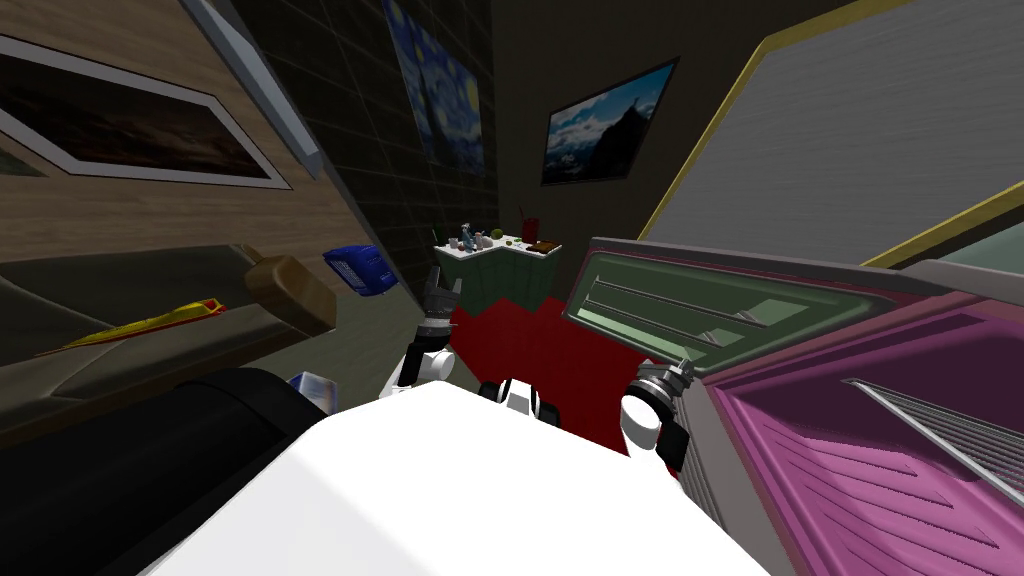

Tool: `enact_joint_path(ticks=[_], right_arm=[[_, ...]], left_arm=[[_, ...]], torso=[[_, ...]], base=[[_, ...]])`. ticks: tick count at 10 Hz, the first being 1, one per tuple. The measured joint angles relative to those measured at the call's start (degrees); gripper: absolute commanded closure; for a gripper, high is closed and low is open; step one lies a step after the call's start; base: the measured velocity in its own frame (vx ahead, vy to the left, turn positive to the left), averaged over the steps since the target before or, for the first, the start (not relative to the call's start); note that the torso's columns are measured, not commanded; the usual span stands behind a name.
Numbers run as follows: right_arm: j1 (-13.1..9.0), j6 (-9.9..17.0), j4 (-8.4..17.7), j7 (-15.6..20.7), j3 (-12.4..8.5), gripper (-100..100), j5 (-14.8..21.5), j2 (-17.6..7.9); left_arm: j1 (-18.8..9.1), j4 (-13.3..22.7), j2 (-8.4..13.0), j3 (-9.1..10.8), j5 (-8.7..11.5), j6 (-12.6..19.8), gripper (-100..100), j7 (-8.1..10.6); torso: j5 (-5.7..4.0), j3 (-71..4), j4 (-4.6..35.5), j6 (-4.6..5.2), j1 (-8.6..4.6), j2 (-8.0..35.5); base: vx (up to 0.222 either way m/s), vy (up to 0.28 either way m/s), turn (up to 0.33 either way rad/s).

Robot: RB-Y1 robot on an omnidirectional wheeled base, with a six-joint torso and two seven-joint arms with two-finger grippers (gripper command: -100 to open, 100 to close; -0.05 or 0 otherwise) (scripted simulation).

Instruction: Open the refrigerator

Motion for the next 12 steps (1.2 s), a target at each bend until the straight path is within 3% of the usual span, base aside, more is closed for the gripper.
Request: enact_joint_path(ticks=[4, 12], right_arm=[[-1.06, 2.99, 2.07, -5.57, -1.51, -100, 0.1, 0.16], [-3.21, 6.45, 5.92, -17.13, -3.23, -100, 0.37, -0.26]], left_arm=[[0.0, 0.0, 0.0, 0.0, 0.0, 0.0, 0, 0.0], [0.0, 0.0, 0.0, 0.0, 0.0, 0.0, 0, 0.0]], torso=[[-0.03, -0.01, 0.0, 0.0, -0.12, -0.01], [-0.02, -0.03, -0.01, 0.0, -0.06, -0.04]], base=[[0.005, 0.053, -0.047], [-0.001, 0.035, -0.034]])
